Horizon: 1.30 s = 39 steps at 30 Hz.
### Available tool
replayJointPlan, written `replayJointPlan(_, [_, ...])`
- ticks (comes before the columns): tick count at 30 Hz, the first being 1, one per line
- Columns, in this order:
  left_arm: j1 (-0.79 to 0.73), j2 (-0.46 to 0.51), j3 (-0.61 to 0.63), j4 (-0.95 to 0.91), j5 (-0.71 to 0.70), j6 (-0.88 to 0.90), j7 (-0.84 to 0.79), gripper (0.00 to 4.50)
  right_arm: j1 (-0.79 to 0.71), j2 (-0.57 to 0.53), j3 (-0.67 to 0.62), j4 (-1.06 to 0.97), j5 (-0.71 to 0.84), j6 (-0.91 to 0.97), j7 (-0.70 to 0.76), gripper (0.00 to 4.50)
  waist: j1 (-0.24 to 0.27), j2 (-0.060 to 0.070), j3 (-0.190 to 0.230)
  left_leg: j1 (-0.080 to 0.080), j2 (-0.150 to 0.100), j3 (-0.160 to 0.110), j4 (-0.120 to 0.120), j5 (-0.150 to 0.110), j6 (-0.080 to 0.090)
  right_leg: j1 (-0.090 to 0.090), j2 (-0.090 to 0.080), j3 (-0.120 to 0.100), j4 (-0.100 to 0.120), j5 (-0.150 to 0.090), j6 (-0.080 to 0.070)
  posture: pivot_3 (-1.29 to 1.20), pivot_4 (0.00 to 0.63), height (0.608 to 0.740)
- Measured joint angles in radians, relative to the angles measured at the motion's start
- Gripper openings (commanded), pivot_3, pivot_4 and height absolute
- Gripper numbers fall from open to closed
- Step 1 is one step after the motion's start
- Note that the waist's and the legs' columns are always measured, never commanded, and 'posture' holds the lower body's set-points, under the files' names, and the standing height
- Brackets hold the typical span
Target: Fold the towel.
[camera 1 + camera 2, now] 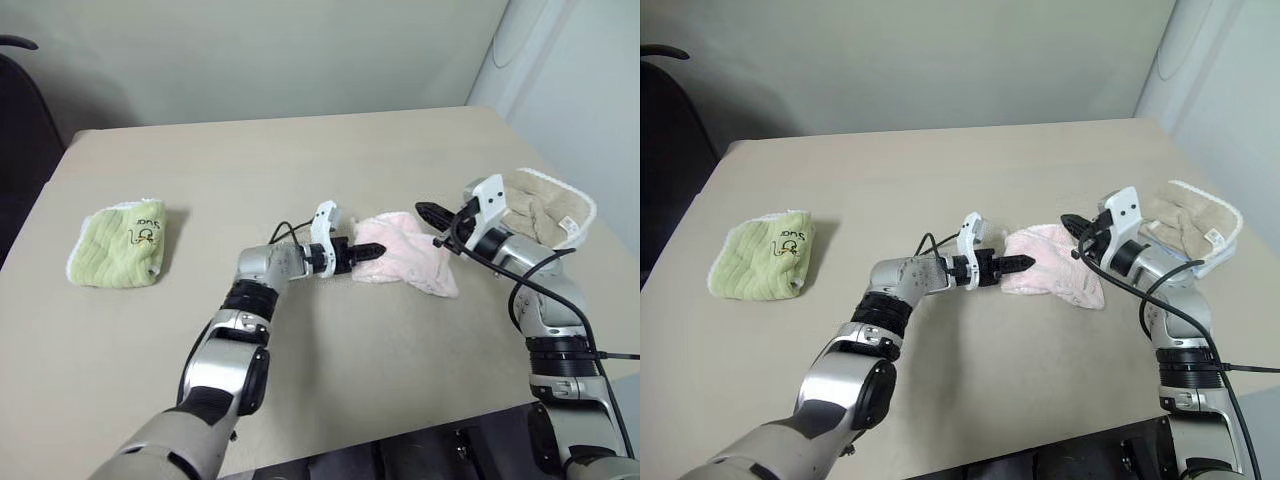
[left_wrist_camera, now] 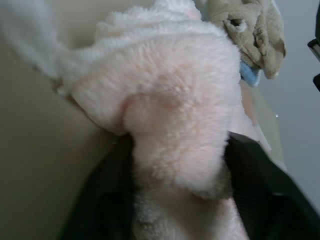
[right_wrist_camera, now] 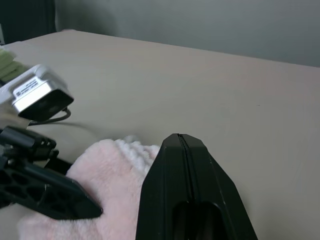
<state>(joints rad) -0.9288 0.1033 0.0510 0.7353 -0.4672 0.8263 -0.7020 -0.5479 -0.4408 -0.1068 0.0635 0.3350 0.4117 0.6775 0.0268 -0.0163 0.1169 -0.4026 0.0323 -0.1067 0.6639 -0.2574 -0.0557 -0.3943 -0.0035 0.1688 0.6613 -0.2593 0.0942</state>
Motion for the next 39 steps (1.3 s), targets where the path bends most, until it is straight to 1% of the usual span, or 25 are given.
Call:
replayJointPlan(2, [0.012, -0.002, 0.012, -0.021, -0.002, 0.003, 0.013, 0.99, -0.008, 0.0, -0.006, 0.005, 0.005, 0.0, -0.003, 0.0, -0.003, 0.0, 0.0, 0.0, 0.0, 0.0, 0.0, 0.0, 0.0, 0.0, -0.001, 0.0, 0.0, 0.0, 0.0, 0.0, 0.15, 0.74])
replayJointPlan(4, [0.015, -0.004, 0.023, -0.034, -0.004, 0.003, 0.026, 0.32, -0.021, 0.0, -0.011, 0.011, 0.006, -0.001, -0.006, 0.0, -0.004, 0.0, 0.0, -0.001, 0.0, 0.0, 0.0, 0.0, 0.0, 0.0, -0.001, 0.0, 0.0, 0.0, 0.001, 0.0, 0.15, 0.74])
replayJointPlan(5, [0.018, -0.007, 0.03, -0.043, -0.006, 0.003, 0.035, 0.05, -0.027, 0.0, -0.012, 0.014, 0.006, -0.004, -0.01, 0.0, -0.004, 0.0, 0.0, -0.001, 0.0, 0.0, 0.0, 0.0, 0.0, 0.0, -0.001, 0.0, 0.0, 0.0, 0.001, 0.0, 0.15, 0.74])
replayJointPlan(10, [0.042, -0.033, 0.096, -0.079, -0.034, 0.006, 0.095, 0.0, -0.045, 0.012, -0.031, 0.046, 0.006, -0.023, -0.043, 0.0, -0.006, 0.0, 0.0, -0.001, -0.001, 0.001, 0.0, 0.001, 0.001, -0.001, -0.001, 0.0, 0.0, 0.0, 0.001, 0.0, 0.15, 0.74])
replayJointPlan(12, [0.042, -0.037, 0.157, -0.1, -0.074, 0.011, 0.14, 0.0, -0.056, 0.017, -0.044, 0.054, 0.006, -0.032, -0.059, 0.0, -0.009, 0.0, 0.0, -0.001, -0.001, 0.001, 0.0, 0.001, 0.001, -0.001, -0.001, 0.0, 0.0, 0.0, 0.001, 0.0, 0.15, 0.74])
replayJointPlan(14, [0.029, -0.028, 0.279, -0.145, -0.149, 0.011, 0.233, 0.0, -0.069, 0.021, -0.061, 0.061, 0.007, -0.045, -0.083, 0.0, -0.02, -0.001, 0.001, -0.001, 0.0, 0.002, -0.002, 0.001, 0.001, -0.002, -0.001, 0.0, 0.0, 0.0, 0.0, 0.0, 0.15, 0.74])
replayJointPlan(16, [-0.003, 0.027, 0.407, -0.21, -0.228, 0.012, 0.33, 0.0, -0.075, 0.019, -0.083, 0.068, 0.007, -0.054, -0.096, 0.0, -0.033, -0.001, 0.001, -0.001, 0.0, 0.002, -0.003, 0.002, 0.001, -0.003, 0.0, 0.001, 0.0, 0.0, 0.0, 0.0, 0.15, 0.74])
replayJointPlan(18, [-0.027, 0.111, 0.518, -0.304, -0.297, 0.014, 0.411, 0.0, -0.074, 0.014, -0.093, 0.079, 0.007, -0.057, -0.102, 0.0, -0.045, -0.001, 0.001, -0.001, 0.0, 0.002, -0.006, 0.002, 0.0, -0.004, 0.001, 0.001, -0.001, 0.0, -0.001, 0.0, 0.15, 0.74])
replayJointPlan(19, [-0.031, 0.153, 0.56, -0.35, -0.325, 0.019, 0.449, 0.0, -0.075, 0.013, -0.094, 0.085, 0.007, -0.058, -0.102, 0.0, -0.048, -0.001, 0.001, -0.001, 0.0, 0.002, -0.008, 0.002, 0.0, -0.005, 0.001, 0.001, -0.001, -0.001, -0.001, 0.0, 0.15, 0.74])
replayJointPlan(20, [-0.031, 0.218, 0.613, -0.405, -0.359, 0.032, 0.498, 0.0, -0.075, 0.014, -0.094, 0.091, 0.007, -0.059, -0.102, 0.0, -0.053, -0.001, 0.001, 0.0, 0.0, 0.002, -0.009, 0.002, 0.0, -0.006, 0.002, 0.001, -0.002, -0.001, -0.001, 0.0, 0.15, 0.74])
replayJointPlan(21, [-0.03, 0.255, 0.649, -0.43, -0.374, 0.035, 0.524, 0.0, -0.076, 0.014, -0.094, 0.095, 0.006, -0.062, -0.102, 0.0, -0.054, -0.001, 0.001, 0.0, -0.001, 0.002, -0.01, 0.002, 0.0, -0.006, 0.002, 0.001, -0.003, -0.001, -0.001, 0.0, 0.15, 0.74])
replayJointPlan(24, [0.015, 0.399, 0.771, -0.486, -0.422, 0.055, 0.622, 0.0, -0.084, 0.02, -0.09, 0.122, 0.005, -0.077, -0.101, 0.0, -0.055, -0.001, 0.001, 0.0, -0.001, 0.002, -0.014, 0.003, -0.001, -0.007, 0.001, 0.001, -0.006, -0.001, -0.001, 0.0, 0.15, 0.74])
replayJointPlan(26, [0.081, 0.465, 0.851, -0.518, -0.447, 0.064, 0.675, 0.0, -0.091, 0.028, -0.081, 0.143, 0.005, -0.085, -0.095, 0.0, -0.056, -0.001, 0.001, 0.0, -0.001, 0.002, -0.017, 0.003, -0.001, -0.007, 0.001, 0.001, -0.008, -0.001, -0.001, 0.0, 0.15, 0.74])
replayJointPlan(29, [0.211, 0.512, 0.963, -0.574, -0.481, 0.072, 0.746, 0.0, -0.107, 0.037, -0.066, 0.178, 0.003, -0.101, -0.083, 0.0, -0.056, -0.001, 0.001, 0.0, -0.001, 0.001, -0.017, 0.003, -0.001, -0.007, 0.001, 0.0, -0.01, -0.001, -0.002, 0.0, 0.15, 0.74])
replayJointPlan(32, [0.36, 0.495, 1.064, -0.621, -0.516, 0.075, 0.815, 0.0, -0.129, 0.042, -0.056, 0.209, -0.005, -0.117, -0.073, 0.0, -0.052, -0.001, 0.001, 0.0, -0.001, 0.0, -0.017, 0.003, -0.001, -0.006, 0.0, -0.002, -0.01, 0.0, -0.002, 0.0, 0.15, 0.74])
replayJointPlan(33, [0.402, 0.477, 1.078, -0.624, -0.519, 0.074, 0.822, 0.73, -0.135, 0.043, -0.052, 0.217, -0.005, -0.122, -0.068, 0.0, -0.049, -0.001, 0.001, 0.0, -0.001, -0.001, -0.017, 0.003, -0.001, -0.007, 0.0, -0.004, -0.01, 0.0, -0.003, 0.0, 0.15, 0.74])
replayJointPlan(35, [0.489, 0.416, 1.077, -0.634, -0.531, 0.073, 0.82, 1.37, -0.154, 0.048, -0.041, 0.238, -0.006, -0.131, -0.06, 0.0, -0.042, -0.002, 0.001, 0.002, -0.001, -0.002, -0.016, 0.004, -0.001, -0.006, 0.0, -0.004, -0.01, 0.0, -0.004, 0.0, 0.15, 0.74])
replayJointPlan(36, [0.51, 0.387, 1.074, -0.631, -0.537, 0.073, 0.821, 1.8, -0.16, 0.05, -0.037, 0.245, -0.007, -0.134, -0.058, 0.0, -0.036, -0.005, 0.002, 0.002, -0.001, -0.003, -0.016, 0.005, -0.001, -0.006, 0.0, -0.006, -0.009, 0.002, -0.006, 0.0, 0.15, 0.74])
replayJointPlan(38, [0.526, 0.362, 1.071, -0.621, -0.562, 0.073, 0.822, 2.54, -0.174, 0.055, -0.028, 0.257, -0.007, -0.141, -0.052, 0.0, -0.031, -0.012, 0.003, 0.002, 0.0, -0.004, -0.016, 0.007, -0.003, -0.005, 0.0, -0.006, -0.007, 0.004, -0.01, 0.0, 0.15, 0.74])
replayJointPlan(39, [0.531, 0.36, 1.07, -0.62, -0.576, 0.072, 0.822, 2.89, -0.178, 0.058, -0.027, 0.26, -0.007, -0.145, -0.05, 0.0, -0.03, -0.013, 0.003, 0.002, 0.0, -0.004, -0.016, 0.008, -0.005, -0.003, 0.001, -0.006, -0.006, 0.005, -0.011, 0.0, 0.15, 0.74])
